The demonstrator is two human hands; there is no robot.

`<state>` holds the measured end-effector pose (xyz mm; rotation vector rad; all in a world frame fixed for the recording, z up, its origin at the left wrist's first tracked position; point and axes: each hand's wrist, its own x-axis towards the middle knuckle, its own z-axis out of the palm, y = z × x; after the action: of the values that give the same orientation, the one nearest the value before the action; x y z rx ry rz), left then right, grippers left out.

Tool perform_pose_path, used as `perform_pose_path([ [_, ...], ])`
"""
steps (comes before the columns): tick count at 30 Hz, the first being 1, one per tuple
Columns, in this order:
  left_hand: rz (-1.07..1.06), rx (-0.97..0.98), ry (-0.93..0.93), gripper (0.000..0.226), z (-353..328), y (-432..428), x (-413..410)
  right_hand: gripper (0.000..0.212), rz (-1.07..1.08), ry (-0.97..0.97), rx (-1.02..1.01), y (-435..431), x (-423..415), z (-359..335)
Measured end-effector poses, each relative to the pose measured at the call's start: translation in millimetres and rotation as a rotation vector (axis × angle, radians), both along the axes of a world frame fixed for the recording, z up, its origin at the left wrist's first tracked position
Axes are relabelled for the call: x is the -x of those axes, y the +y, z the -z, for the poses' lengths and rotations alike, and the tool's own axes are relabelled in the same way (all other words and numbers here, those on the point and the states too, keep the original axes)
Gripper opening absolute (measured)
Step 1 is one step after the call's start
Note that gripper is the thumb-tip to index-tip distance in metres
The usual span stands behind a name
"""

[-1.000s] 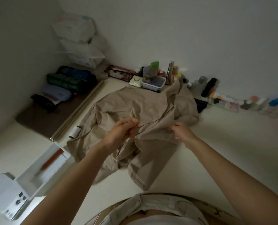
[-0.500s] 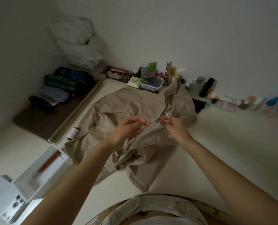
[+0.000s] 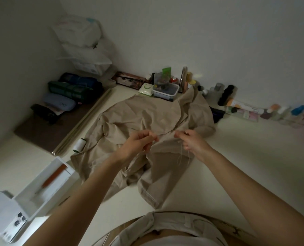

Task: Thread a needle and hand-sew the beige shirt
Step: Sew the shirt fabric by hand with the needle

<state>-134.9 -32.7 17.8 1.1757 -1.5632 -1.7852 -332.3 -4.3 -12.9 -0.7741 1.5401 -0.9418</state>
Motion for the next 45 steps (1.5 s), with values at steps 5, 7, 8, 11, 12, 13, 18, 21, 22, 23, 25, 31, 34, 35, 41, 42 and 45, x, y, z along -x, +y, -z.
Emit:
perform_pose_path([
  [5,0.023,-0.017,0.085,0.024,-1,2,0,0.015,0.102,0.097,-0.071,-4,12,15],
  [7,0.036,-0.025,0.138,0.022,-4,3,0,0.018,0.125,0.119,-0.089,-5,15,20],
  [8,0.038,-0.031,0.168,0.021,-6,3,1,0.019,0.142,0.123,-0.102,-5,16,21],
  [11,0.045,-0.018,0.211,0.021,-12,5,2,0.017,0.163,0.174,-0.134,-3,19,24],
  [12,0.055,-0.013,0.219,0.02,-13,6,2,0.019,0.16,0.197,-0.137,-3,19,24],
  [13,0.068,-0.005,0.223,0.019,-12,6,2,0.023,0.16,0.213,-0.133,-2,19,25],
  [18,0.075,0.04,0.153,0.019,-13,7,5,0.026,0.155,0.247,-0.141,0,18,27],
  [21,0.035,0.119,0.003,0.022,-10,5,6,0.021,0.177,0.29,-0.156,1,20,28],
  [22,0.018,0.155,-0.065,0.021,-7,4,5,0.024,0.179,0.302,-0.148,1,21,28],
  [23,-0.01,0.2,-0.133,0.019,-4,3,5,0.03,0.179,0.316,-0.134,1,21,28],
  [25,-0.088,0.308,-0.307,0.017,4,-1,4,0.037,0.162,0.375,-0.098,1,20,24],
  [31,-0.123,0.124,-0.618,0.071,29,-7,-16,0.031,0.142,0.423,0.059,0,2,8],
  [34,0.064,0.134,-0.787,0.07,33,0,-28,0.032,0.101,0.472,0.141,1,-7,4],
  [35,0.145,0.157,-0.822,0.065,34,2,-32,0.031,0.059,0.478,0.165,1,-11,3],
  [41,0.124,0.367,-0.753,0.013,35,11,-35,0.019,-0.175,0.427,0.304,6,-38,-6],
  [42,0.069,0.416,-0.737,0.009,35,12,-35,0.018,-0.195,0.419,0.318,7,-43,-8],
  [45,-0.027,0.472,-0.658,0.006,34,13,-34,0.017,-0.207,0.477,0.353,12,-56,-10],
])
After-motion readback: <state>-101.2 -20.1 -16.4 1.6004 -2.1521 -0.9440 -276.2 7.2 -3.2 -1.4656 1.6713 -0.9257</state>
